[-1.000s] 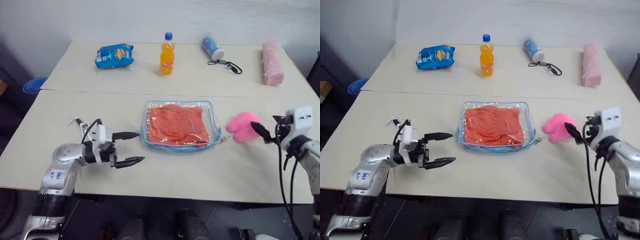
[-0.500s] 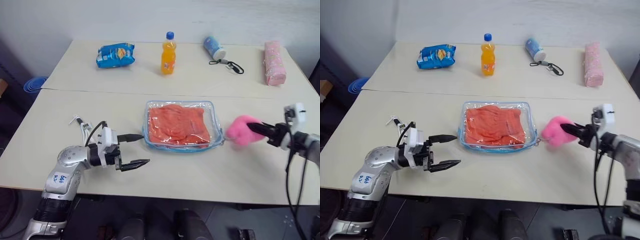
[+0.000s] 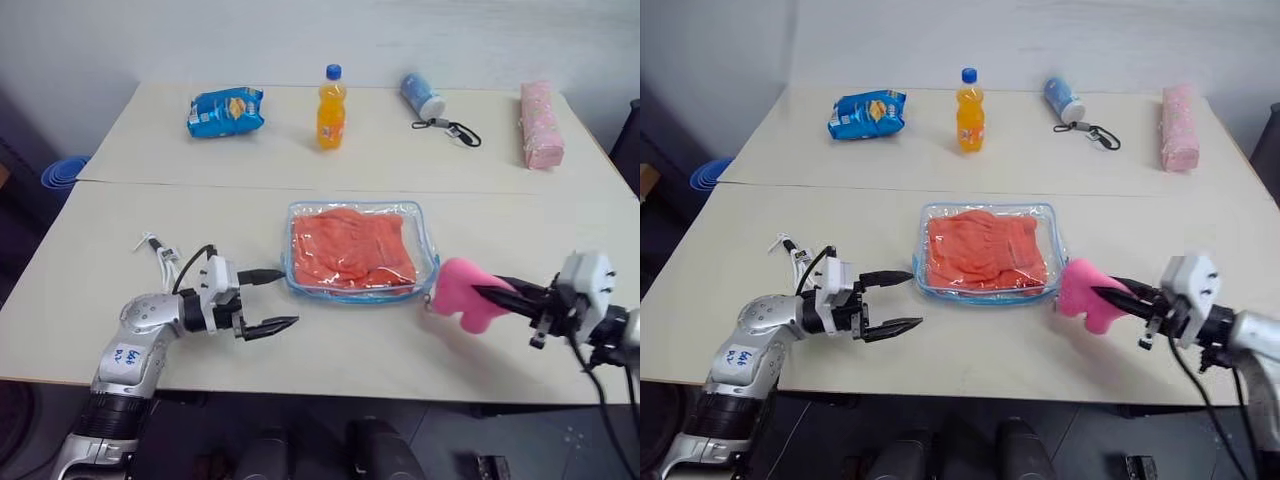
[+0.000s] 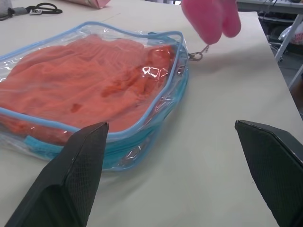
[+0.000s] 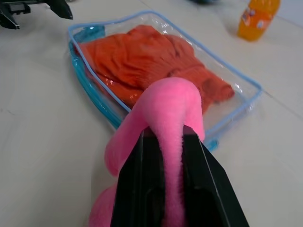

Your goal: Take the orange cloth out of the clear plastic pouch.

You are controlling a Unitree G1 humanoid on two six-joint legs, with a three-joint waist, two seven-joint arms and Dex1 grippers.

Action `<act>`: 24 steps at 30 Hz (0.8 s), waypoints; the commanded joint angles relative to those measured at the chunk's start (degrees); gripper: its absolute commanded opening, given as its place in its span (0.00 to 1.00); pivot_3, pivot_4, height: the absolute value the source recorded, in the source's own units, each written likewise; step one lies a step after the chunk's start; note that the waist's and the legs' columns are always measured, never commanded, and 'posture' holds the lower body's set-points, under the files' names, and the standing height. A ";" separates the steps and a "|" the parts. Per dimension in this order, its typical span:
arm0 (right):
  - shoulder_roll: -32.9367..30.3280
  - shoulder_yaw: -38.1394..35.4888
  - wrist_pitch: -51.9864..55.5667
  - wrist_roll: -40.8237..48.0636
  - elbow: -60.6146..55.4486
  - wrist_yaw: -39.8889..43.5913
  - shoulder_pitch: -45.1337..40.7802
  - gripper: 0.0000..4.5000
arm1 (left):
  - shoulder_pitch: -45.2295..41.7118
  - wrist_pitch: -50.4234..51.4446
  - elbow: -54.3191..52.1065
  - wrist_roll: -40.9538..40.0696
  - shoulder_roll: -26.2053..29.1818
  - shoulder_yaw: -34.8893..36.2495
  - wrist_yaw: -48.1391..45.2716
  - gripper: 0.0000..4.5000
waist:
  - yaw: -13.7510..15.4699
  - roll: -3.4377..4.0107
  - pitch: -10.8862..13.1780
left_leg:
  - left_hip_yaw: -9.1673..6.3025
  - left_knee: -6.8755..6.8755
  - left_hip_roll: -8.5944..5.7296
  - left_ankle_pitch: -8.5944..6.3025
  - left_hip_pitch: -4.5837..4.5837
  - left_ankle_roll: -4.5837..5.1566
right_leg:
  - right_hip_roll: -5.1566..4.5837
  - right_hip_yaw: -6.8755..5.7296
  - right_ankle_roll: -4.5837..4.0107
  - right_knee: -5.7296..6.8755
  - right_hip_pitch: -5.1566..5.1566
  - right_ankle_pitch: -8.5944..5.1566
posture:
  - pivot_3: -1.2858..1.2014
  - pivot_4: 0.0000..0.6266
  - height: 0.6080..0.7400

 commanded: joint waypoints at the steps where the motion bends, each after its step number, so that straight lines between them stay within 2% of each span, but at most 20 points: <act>1: 1.40 4.00 -6.15 -3.67 -3.70 -0.94 1.27 0.00 | -0.87 -1.13 -0.22 0.49 -0.24 -0.06 0.06 1.00 | 0.04 0.00 0.00 | -0.01 0.00 0.00 0.10 0.00 -0.18 | 0.00 -0.01 0.00 0.00 0.00 0.00 | 0.52 0.24 1.00; 5: 2.26 9.60 -3.95 -4.01 -5.07 -2.23 0.91 0.00 | -1.59 -1.35 0.74 0.74 -0.47 -0.30 -0.11 1.00 | 0.07 0.00 0.00 | -0.01 0.00 0.00 0.14 0.00 -0.25 | -0.01 0.00 0.00 -0.01 0.01 0.00 | 0.52 0.24 1.00; 7: 2.22 12.67 -1.31 -2.20 -5.12 -1.23 -0.13 0.16 | -1.91 -1.57 1.25 0.26 -0.95 -0.25 -0.55 1.00 | -0.01 0.00 0.00 | -0.01 0.01 0.00 0.14 0.00 -0.25 | -0.01 0.00 0.00 -0.01 0.01 0.00 | 0.52 0.24 1.00; 12: 1.18 15.55 -4.81 -3.82 -3.83 0.35 -2.95 0.52 | -2.45 -2.07 2.21 0.63 -1.03 -0.55 -1.87 1.00 | 0.03 -0.01 0.01 | -0.03 -0.02 0.01 0.15 0.01 -0.27 | 0.00 -0.02 -0.01 -0.02 -0.01 0.00 | 0.52 0.24 1.00; 15: -1.82 12.87 -2.99 -0.56 -6.60 2.28 -2.09 0.74 | -2.98 -2.11 3.08 0.37 -0.49 -0.03 -3.01 1.00 | 0.23 -0.01 0.01 | -0.03 -0.01 0.00 0.14 -0.01 -0.25 | -0.02 -0.03 0.00 -0.06 0.01 0.00 | 0.52 0.24 1.00; 18: -5.87 6.11 -0.63 5.21 -9.07 5.35 1.57 0.98 | -3.32 -2.24 3.88 -0.28 0.47 0.89 -4.49 1.00 | 0.42 -0.02 0.01 | -0.06 0.00 -0.01 0.13 -0.03 -0.24 | -0.03 -0.06 0.00 -0.11 0.02 0.00 | 0.52 0.24 1.00; 20: -8.00 -0.39 -0.06 8.30 -8.33 7.77 4.94 0.99 | -2.99 -2.86 4.00 -0.66 1.22 1.59 -5.63 1.00 | 0.38 -0.05 0.03 | -0.08 -0.01 0.00 0.12 -0.05 -0.23 | -0.03 -0.08 0.00 -0.17 0.06 0.00 | 0.52 0.24 1.00; 24: -9.94 -7.55 -1.73 9.30 -3.83 10.90 7.86 0.99 | -1.97 -4.06 2.40 -1.79 1.98 2.59 -7.51 1.00 | 0.13 -0.07 0.04 | -0.06 -0.04 0.00 0.09 0.04 -0.18 | -0.03 -0.07 0.00 -0.23 0.18 0.00 | 0.52 0.24 1.00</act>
